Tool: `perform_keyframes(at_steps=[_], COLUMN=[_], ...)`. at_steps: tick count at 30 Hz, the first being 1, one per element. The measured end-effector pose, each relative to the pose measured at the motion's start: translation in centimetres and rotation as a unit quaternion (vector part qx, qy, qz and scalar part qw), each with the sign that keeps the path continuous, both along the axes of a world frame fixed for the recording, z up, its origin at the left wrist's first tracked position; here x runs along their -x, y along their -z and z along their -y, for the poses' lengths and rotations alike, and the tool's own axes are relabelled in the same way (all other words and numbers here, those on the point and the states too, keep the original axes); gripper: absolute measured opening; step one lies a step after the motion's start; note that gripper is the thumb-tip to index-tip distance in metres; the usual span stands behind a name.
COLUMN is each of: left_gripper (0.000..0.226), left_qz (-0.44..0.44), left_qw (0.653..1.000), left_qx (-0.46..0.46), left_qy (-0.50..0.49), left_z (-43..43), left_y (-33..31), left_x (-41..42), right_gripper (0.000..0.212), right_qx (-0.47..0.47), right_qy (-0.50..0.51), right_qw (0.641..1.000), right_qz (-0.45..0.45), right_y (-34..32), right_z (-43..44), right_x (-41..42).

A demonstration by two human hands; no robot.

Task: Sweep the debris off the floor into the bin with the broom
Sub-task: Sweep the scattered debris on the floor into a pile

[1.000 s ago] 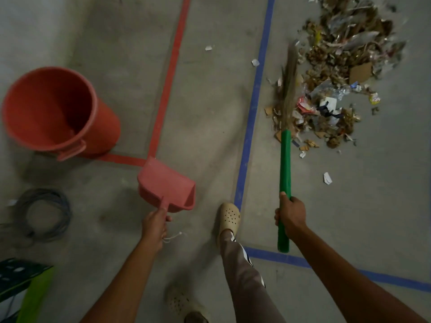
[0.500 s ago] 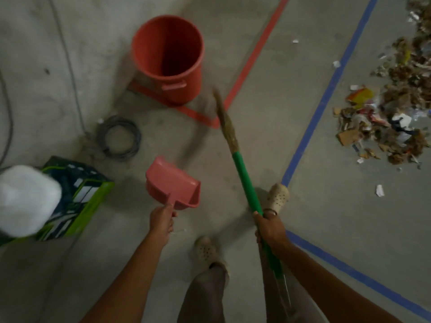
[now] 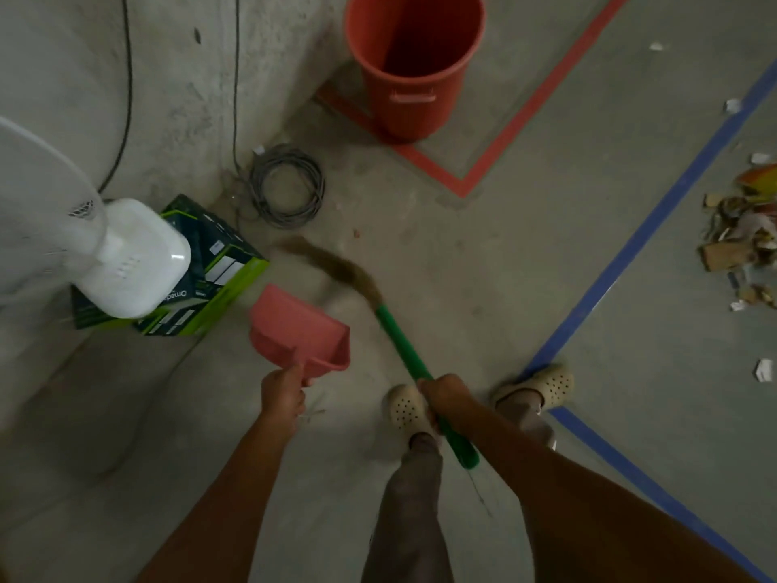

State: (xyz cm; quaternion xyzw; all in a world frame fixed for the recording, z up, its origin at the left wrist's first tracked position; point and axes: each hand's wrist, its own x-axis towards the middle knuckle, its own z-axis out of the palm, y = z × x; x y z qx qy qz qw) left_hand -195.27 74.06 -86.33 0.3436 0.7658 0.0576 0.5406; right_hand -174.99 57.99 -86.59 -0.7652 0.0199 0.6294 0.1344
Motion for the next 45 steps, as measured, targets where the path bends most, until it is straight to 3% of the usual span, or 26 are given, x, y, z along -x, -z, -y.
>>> perform_keyframes(at_steps=[4,10,13,19,23,29,34,39,45], left_gripper=[0.032,0.042,0.045,0.048,0.045,0.042,0.042,0.042,0.039], left_qz=[0.012,0.018,0.023,0.018,0.011,-0.007,-0.016,-0.008,0.013], left_qw=[1.000,0.998,0.997,0.996,0.998,0.999,0.998,0.997,0.995], left_qx=[0.004,0.008,0.007,0.010,0.012,0.006,-0.008,-0.006,0.005], left_qy=[0.014,0.059,0.079,0.089,0.068,0.051,0.055,0.076,0.099], left_z=[0.4,1.4,2.1,2.9,2.8,1.7,0.9,0.2,1.2], left_y=[0.0,-0.2,-0.2,0.5,0.8,0.8,1.1,1.7,1.4], left_x=[-2.2,-8.0,-11.7,-16.1,-15.1,-10.5,-7.4,-6.5,-9.1], right_gripper=[0.032,0.033,0.032,0.034,0.023,0.038,0.028,0.028,0.036], right_qx=[0.023,0.038,0.038,-0.027,-0.093,-0.104,-0.059,-0.015,0.014], right_qy=[0.188,0.266,0.247,0.115,-0.008,-0.105,0.029,0.179,0.338], right_qw=[0.981,0.950,0.944,0.981,0.990,0.988,0.998,0.984,0.936], right_qz=[0.031,0.159,0.213,0.157,0.110,0.054,-0.009,0.023,0.100], right_y=[0.0,-2.2,-3.4,-4.6,-4.9,-1.0,3.2,5.4,5.3], right_z=[2.3,7.6,9.4,10.0,7.1,-0.8,-4.6,-2.8,3.3], right_x=[-3.5,-11.6,-14.0,-13.2,-10.4,-6.3,-5.4,-7.7,-12.4])
